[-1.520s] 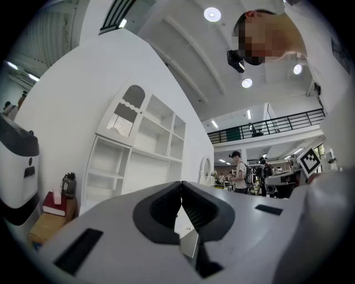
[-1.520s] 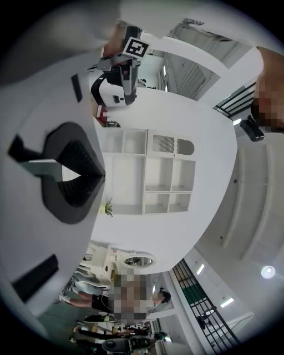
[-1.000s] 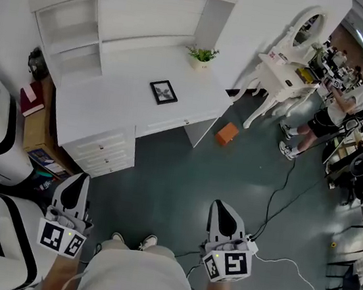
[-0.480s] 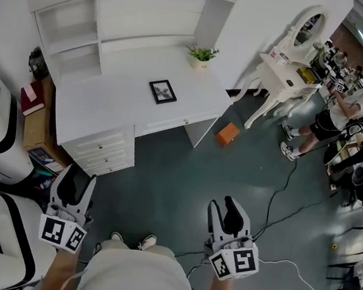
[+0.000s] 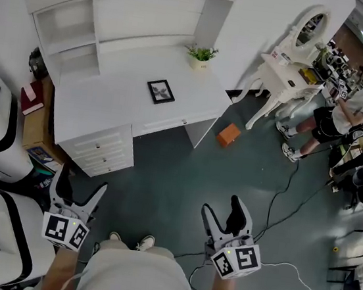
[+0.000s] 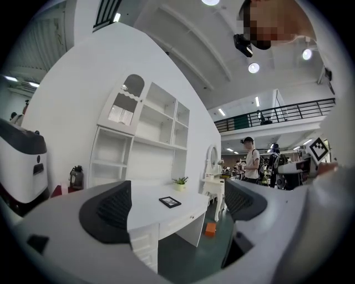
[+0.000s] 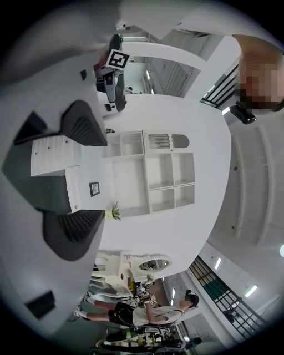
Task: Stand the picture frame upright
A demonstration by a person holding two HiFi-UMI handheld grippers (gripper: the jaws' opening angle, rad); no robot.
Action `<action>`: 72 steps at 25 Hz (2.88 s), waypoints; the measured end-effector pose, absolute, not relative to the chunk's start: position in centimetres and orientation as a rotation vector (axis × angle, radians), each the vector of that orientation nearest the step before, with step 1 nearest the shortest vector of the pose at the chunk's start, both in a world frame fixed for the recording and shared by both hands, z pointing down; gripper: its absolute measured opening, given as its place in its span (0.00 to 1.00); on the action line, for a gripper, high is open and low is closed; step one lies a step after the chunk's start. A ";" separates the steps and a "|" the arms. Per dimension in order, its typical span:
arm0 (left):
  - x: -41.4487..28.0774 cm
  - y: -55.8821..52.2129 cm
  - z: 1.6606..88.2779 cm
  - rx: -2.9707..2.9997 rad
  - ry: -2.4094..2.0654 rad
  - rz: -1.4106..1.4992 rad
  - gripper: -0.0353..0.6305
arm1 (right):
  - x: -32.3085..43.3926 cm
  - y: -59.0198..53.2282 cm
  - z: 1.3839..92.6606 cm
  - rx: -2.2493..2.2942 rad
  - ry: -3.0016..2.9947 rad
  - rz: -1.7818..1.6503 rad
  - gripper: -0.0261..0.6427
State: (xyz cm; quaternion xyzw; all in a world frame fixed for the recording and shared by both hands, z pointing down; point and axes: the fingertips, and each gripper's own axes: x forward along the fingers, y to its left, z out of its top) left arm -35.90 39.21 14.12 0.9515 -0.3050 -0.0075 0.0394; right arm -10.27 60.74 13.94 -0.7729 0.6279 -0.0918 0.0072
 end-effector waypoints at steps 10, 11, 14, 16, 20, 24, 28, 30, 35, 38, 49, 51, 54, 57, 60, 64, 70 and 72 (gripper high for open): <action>-33.1 41.7 15.2 2.922 -0.907 0.015 0.81 | -8.6 62.9 15.7 -2.400 1.985 -0.321 0.57; -32.9 41.7 15.2 2.925 -0.904 0.019 0.81 | -8.4 62.8 15.7 -2.400 1.985 -0.324 0.57; -32.1 41.4 15.3 2.927 -0.897 0.030 0.81 | -8.1 62.3 15.7 -2.393 1.989 -0.322 0.57; -31.3 40.9 15.6 2.923 -0.893 0.031 0.81 | -7.8 61.7 15.7 -2.390 2.002 -0.320 0.56; -29.1 39.8 17.2 2.904 -0.882 0.039 0.81 | -6.4 60.6 16.8 -2.400 2.012 -0.350 0.56; -26.6 36.7 19.6 2.867 -0.875 0.043 0.81 | -4.0 58.2 18.0 -2.421 2.015 -0.402 0.56; -22.2 31.9 21.0 2.838 -0.893 0.033 0.81 | -0.3 53.4 19.1 -2.423 2.057 -0.441 0.56; -19.7 29.1 21.3 2.860 -0.923 0.022 0.81 | 1.8 50.2 19.3 -2.414 2.079 -0.447 0.56; -13.0 20.7 21.5 2.875 -0.961 0.035 0.81 | 7.4 39.9 18.8 -2.396 2.163 -0.448 0.56; -9.2 15.9 22.7 2.865 -0.936 0.062 0.81 | 9.8 34.9 18.3 -2.381 2.204 -0.468 0.56; -2.1 9.7 24.7 2.747 -0.873 0.185 0.81 | 14.7 26.1 19.2 -2.267 2.252 -0.591 0.56; -2.0 8.9 25.0 2.731 -0.908 0.197 0.81 | 15.1 24.3 19.7 -2.220 2.306 -0.612 0.56; -2.1 7.6 25.4 2.686 -0.993 0.212 0.81 | 15.9 21.1 20.6 -2.130 2.415 -0.639 0.55; -2.1 6.3 26.0 2.627 -1.082 0.237 0.81 | 16.6 17.3 21.7 -2.005 2.518 -0.679 0.55; -1.0 5.6 27.1 2.570 -1.127 0.281 0.81 | 17.5 13.7 23.1 -1.865 2.609 -0.742 0.54; 0.4 4.5 29.9 2.487 -1.152 0.358 0.80 | 18.1 9.9 26.2 -1.704 2.686 -0.876 0.52; 2.8 3.2 34.9 2.394 -1.169 0.441 0.75 | 18.2 5.0 32.7 -1.544 2.878 -1.019 0.49; 3.1 2.0 36.4 2.370 -1.184 0.474 0.69 | 18.0 3.6 34.7 -1.516 2.922 -1.075 0.47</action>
